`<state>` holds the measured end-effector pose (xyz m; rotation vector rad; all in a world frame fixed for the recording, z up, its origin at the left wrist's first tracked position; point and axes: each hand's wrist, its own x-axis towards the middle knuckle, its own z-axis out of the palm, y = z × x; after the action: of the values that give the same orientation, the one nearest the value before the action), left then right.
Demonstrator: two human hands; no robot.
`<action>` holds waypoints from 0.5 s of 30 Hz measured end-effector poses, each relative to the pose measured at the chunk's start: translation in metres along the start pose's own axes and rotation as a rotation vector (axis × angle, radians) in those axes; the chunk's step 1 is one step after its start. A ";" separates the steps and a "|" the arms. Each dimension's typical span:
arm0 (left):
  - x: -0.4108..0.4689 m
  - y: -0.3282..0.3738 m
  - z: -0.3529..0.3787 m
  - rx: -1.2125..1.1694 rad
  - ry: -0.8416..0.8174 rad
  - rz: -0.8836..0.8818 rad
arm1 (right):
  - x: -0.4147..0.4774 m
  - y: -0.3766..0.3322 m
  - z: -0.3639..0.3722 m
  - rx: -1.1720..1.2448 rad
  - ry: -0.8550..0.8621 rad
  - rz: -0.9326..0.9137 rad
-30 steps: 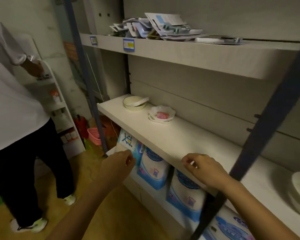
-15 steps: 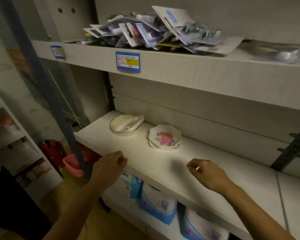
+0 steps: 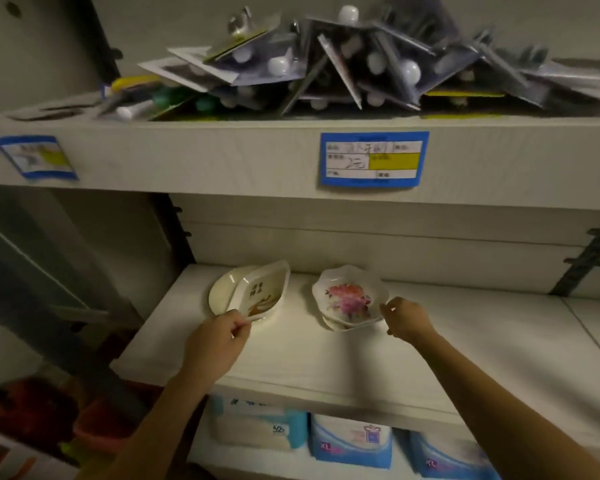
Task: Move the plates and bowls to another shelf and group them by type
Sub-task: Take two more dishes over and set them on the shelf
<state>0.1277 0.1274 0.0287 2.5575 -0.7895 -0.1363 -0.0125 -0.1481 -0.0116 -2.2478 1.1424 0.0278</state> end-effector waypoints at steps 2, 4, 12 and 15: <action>0.008 -0.010 -0.001 0.009 -0.010 -0.006 | 0.005 -0.008 0.006 0.001 0.013 0.067; 0.015 -0.018 -0.003 0.023 -0.016 -0.009 | 0.011 -0.014 0.011 0.026 0.030 0.114; 0.026 -0.042 -0.003 0.063 -0.026 0.000 | 0.030 -0.024 0.025 0.033 0.115 0.289; 0.035 -0.043 -0.003 0.046 -0.002 -0.008 | 0.036 -0.022 0.024 0.017 0.078 0.290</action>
<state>0.1796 0.1402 0.0133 2.6041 -0.7922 -0.1253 0.0322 -0.1525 -0.0302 -2.0669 1.4965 0.0475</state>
